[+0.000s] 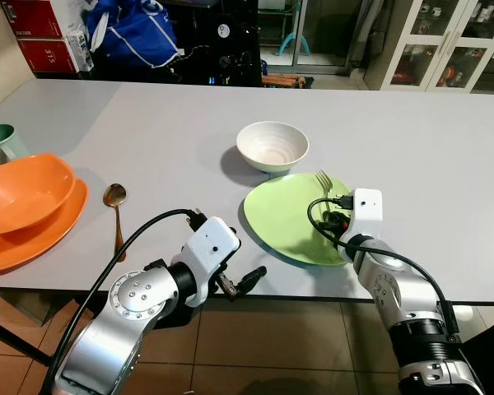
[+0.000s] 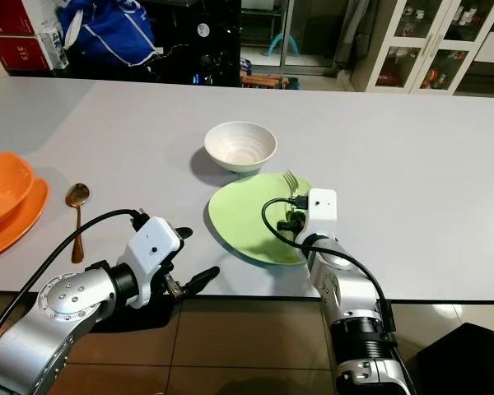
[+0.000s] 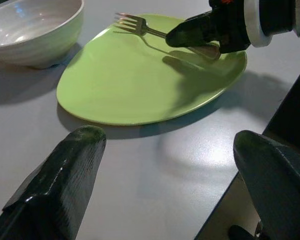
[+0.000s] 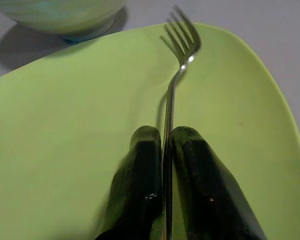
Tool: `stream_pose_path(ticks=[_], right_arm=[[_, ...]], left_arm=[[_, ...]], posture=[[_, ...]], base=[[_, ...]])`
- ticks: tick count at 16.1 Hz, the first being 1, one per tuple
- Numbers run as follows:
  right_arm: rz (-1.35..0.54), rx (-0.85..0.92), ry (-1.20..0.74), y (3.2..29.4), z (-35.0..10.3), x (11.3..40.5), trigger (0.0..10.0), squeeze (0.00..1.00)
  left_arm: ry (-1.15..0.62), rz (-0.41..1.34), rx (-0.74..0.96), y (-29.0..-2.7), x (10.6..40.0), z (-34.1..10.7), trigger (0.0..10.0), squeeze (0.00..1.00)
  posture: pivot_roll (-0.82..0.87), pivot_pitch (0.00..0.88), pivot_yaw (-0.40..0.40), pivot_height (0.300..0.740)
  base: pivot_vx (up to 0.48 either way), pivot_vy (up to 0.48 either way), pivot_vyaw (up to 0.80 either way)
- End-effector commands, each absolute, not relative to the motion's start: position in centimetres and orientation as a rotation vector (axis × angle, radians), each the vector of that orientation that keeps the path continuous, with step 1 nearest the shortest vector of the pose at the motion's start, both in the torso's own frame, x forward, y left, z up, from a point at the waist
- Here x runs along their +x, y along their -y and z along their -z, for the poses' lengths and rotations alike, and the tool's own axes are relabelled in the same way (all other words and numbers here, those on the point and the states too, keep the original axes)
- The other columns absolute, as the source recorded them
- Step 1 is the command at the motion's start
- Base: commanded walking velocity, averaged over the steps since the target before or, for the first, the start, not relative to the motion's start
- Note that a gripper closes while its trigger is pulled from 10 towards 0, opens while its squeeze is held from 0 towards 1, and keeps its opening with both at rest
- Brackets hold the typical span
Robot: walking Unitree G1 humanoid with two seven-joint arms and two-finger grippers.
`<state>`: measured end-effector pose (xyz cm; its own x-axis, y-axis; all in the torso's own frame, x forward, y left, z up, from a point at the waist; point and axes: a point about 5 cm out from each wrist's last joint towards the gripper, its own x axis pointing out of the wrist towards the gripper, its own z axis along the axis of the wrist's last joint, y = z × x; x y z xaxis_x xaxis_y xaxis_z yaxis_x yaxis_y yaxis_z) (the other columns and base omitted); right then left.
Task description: Setting the table
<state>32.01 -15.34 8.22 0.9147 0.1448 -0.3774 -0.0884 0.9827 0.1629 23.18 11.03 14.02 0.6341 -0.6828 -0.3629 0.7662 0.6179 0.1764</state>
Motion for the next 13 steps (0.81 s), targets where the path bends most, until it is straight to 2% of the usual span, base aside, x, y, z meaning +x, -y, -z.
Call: stream_pose_path(ticks=[1,5,7,8,11,12,13], right_arm=[[-0.111,0.134,-0.383,15.5,-8.6,32.3,10.0,1.0],[-0.115,0.135,-0.375,15.7,-9.0,32.2,10.0,1.0],[-0.09,0.108,-0.303,16.6,-10.6,32.2,10.0,1.0],[-0.085,0.107,-0.176,17.4,-13.4,31.9,10.0,0.0],[-0.101,0.165,0.007,18.1,-17.7,29.9,10.0,0.0],[-0.106,0.166,0.039,17.8,-18.3,28.1,10.0,0.0],[-0.107,0.165,0.042,17.7,-18.3,27.8,10.0,0.0]], left_arm=[[-0.26,0.858,0.342,-10.8,23.2,-14.4,10.0,0.0],[-0.256,0.853,0.345,-10.8,23.3,-14.5,10.0,0.0],[-0.226,0.809,0.354,-11.1,23.7,-14.8,10.0,0.0],[-0.139,0.671,0.362,-11.6,25.0,-15.8,10.0,0.0],[0.004,0.385,0.269,-12.8,26.8,-18.1,10.0,0.0],[0.047,0.309,0.289,-13.3,26.9,-18.6,10.0,0.0],[0.052,0.302,0.297,-13.4,26.8,-18.7,10.0,0.0]], posture=[[-0.06,0.0,0.015,0.74],[-0.05,0.0,0.011,0.74],[-0.05,0.0,0.011,0.74],[-0.05,0.0,0.012,0.74],[-0.06,0.0,0.008,0.74],[-0.06,0.0,0.004,0.74],[-0.06,0.0,0.004,0.74]], base=[[0.0,0.0,0.0],[0.0,0.0,0.0],[0.0,0.0,0.0],[0.0,0.0,0.0],[0.0,0.0,0.0],[0.0,0.0,0.0],[0.0,0.0,0.0]])
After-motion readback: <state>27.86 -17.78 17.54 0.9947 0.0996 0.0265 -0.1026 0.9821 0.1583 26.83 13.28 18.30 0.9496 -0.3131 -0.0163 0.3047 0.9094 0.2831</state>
